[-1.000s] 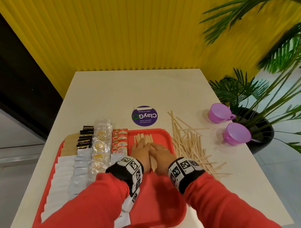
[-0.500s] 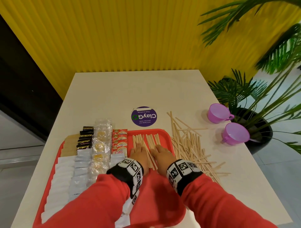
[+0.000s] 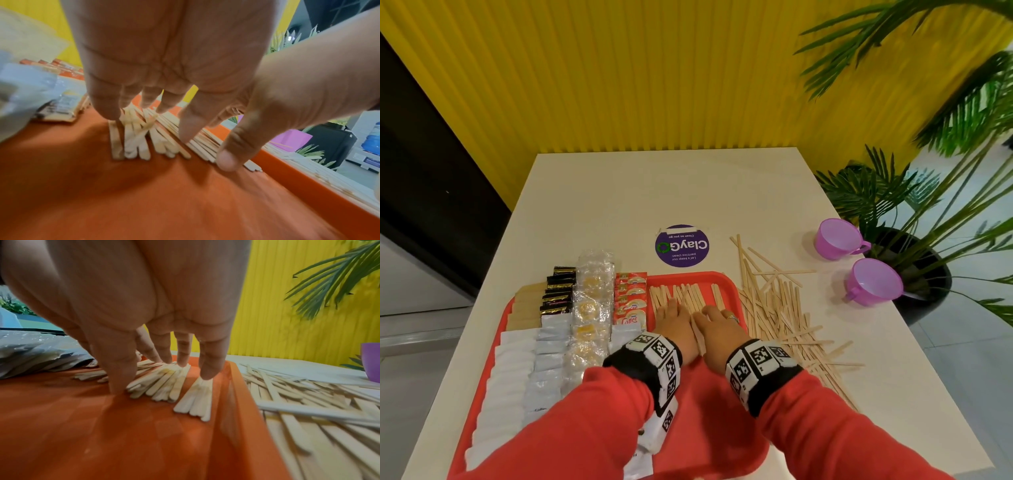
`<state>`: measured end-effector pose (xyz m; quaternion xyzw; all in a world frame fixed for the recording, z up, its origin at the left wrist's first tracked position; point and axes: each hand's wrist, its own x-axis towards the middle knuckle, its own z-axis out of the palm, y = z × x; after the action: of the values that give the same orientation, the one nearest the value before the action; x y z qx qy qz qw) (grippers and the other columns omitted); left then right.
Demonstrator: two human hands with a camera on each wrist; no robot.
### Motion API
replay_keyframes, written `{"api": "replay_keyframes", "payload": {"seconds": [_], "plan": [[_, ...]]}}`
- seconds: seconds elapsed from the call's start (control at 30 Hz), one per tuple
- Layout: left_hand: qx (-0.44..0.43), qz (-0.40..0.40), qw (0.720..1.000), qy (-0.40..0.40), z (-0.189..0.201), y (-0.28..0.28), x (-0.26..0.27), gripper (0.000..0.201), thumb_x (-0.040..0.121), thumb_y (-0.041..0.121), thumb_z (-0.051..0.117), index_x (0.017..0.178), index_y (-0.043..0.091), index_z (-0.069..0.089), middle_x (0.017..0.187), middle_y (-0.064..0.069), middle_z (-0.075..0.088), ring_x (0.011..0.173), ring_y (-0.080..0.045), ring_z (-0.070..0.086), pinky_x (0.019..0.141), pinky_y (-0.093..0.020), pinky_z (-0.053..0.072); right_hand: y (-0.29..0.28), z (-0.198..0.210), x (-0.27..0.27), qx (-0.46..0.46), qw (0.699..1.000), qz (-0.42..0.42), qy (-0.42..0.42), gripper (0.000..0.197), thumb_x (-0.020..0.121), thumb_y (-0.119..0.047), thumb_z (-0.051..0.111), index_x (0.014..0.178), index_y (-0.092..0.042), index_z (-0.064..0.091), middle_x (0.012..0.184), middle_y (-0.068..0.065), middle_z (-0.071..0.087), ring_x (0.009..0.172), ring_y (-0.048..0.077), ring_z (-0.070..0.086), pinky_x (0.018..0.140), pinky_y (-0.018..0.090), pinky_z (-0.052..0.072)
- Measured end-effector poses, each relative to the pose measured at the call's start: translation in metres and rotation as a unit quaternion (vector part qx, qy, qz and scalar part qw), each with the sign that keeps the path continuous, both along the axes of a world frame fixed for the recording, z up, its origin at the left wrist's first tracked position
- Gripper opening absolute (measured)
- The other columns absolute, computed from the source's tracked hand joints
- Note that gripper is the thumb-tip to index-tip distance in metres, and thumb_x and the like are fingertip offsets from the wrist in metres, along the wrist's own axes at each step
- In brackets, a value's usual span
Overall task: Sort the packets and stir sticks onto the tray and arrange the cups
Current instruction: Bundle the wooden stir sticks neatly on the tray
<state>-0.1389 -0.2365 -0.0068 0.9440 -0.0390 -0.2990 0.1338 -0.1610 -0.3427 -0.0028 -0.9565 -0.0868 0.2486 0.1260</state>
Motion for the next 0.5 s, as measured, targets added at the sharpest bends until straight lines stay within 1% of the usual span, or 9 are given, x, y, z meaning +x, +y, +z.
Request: {"api": "replay_keyframes", "payload": {"seconds": [0.07, 0.13, 0.23, 0.27, 0.4, 0.47, 0.5], "plan": [[-0.006, 0.021, 1.0, -0.011, -0.0005, 0.0005, 0.0008, 0.066, 0.091, 0.012, 0.043, 0.149, 0.008, 0.01, 0.157, -0.012, -0.001, 0.145, -0.031, 0.002, 0.119, -0.039, 0.011, 0.0016, 0.0, -0.0017, -0.004, 1.0, 0.015, 0.001, 0.057, 0.087, -0.009, 0.054, 0.14, -0.013, 0.034, 0.143, 0.007, 0.03, 0.132, 0.033, 0.029, 0.108, 0.039, 0.033], [-0.007, 0.016, 1.0, -0.003, -0.0012, 0.0006, 0.0009, 0.063, 0.091, 0.011, 0.043, 0.148, 0.007, 0.016, 0.156, -0.012, 0.004, 0.144, -0.03, 0.007, 0.118, -0.039, 0.016, 0.003, 0.001, -0.0031, 0.003, 1.0, 0.024, -0.005, 0.054, 0.087, -0.007, 0.053, 0.138, -0.012, 0.037, 0.141, 0.007, 0.032, 0.129, 0.03, 0.034, 0.107, 0.037, 0.036], [-0.007, 0.019, 1.0, -0.012, -0.0022, 0.0024, 0.0015, 0.066, 0.088, 0.01, 0.049, 0.147, 0.009, 0.019, 0.154, -0.012, 0.01, 0.143, -0.029, 0.013, 0.117, -0.039, 0.021, 0.0047, 0.0028, -0.0036, 0.012, 0.999, 0.032, -0.001, 0.053, 0.087, -0.003, 0.052, 0.138, -0.011, 0.038, 0.138, 0.008, 0.035, 0.125, 0.031, 0.039, 0.105, 0.037, 0.038], [-0.006, 0.021, 1.0, -0.013, -0.0025, 0.0026, 0.0013, 0.068, 0.087, 0.009, 0.051, 0.147, 0.01, 0.019, 0.154, -0.011, 0.01, 0.143, -0.029, 0.013, 0.117, -0.039, 0.022, 0.0052, 0.0035, -0.0034, 0.01, 0.999, 0.034, 0.006, 0.053, 0.088, -0.002, 0.051, 0.138, -0.01, 0.037, 0.138, 0.008, 0.035, 0.125, 0.032, 0.039, 0.105, 0.037, 0.038], [-0.017, 0.018, 1.0, 0.009, -0.0017, 0.001, -0.0003, 0.069, 0.088, 0.008, 0.05, 0.148, 0.006, 0.016, 0.156, -0.014, 0.005, 0.145, -0.028, 0.011, 0.118, -0.038, 0.021, 0.0053, 0.0058, -0.0001, 0.005, 0.999, 0.036, 0.022, 0.054, 0.089, -0.002, 0.048, 0.141, -0.011, 0.034, 0.138, 0.01, 0.033, 0.124, 0.033, 0.039, 0.104, 0.039, 0.038], [-0.035, 0.026, 0.999, 0.008, -0.0006, 0.0009, -0.0004, 0.069, 0.09, 0.007, 0.047, 0.149, 0.006, 0.012, 0.158, -0.014, -0.002, 0.146, -0.026, 0.004, 0.119, -0.036, 0.014, 0.0044, 0.0052, 0.0009, 0.012, 0.999, 0.031, 0.021, 0.055, 0.089, -0.002, 0.047, 0.142, -0.013, 0.033, 0.137, 0.008, 0.034, 0.123, 0.033, 0.04, 0.103, 0.038, 0.039], [-0.044, 0.027, 0.999, 0.003, -0.001, 0.0014, 0.0001, 0.069, 0.09, 0.007, 0.046, 0.149, 0.006, 0.01, 0.158, -0.013, -0.002, 0.147, -0.025, 0.001, 0.12, -0.036, 0.012, 0.0038, 0.0046, 0.0005, 0.017, 0.999, 0.027, 0.017, 0.056, 0.089, -0.002, 0.047, 0.142, -0.013, 0.033, 0.136, 0.008, 0.035, 0.122, 0.033, 0.041, 0.102, 0.038, 0.04]]}}
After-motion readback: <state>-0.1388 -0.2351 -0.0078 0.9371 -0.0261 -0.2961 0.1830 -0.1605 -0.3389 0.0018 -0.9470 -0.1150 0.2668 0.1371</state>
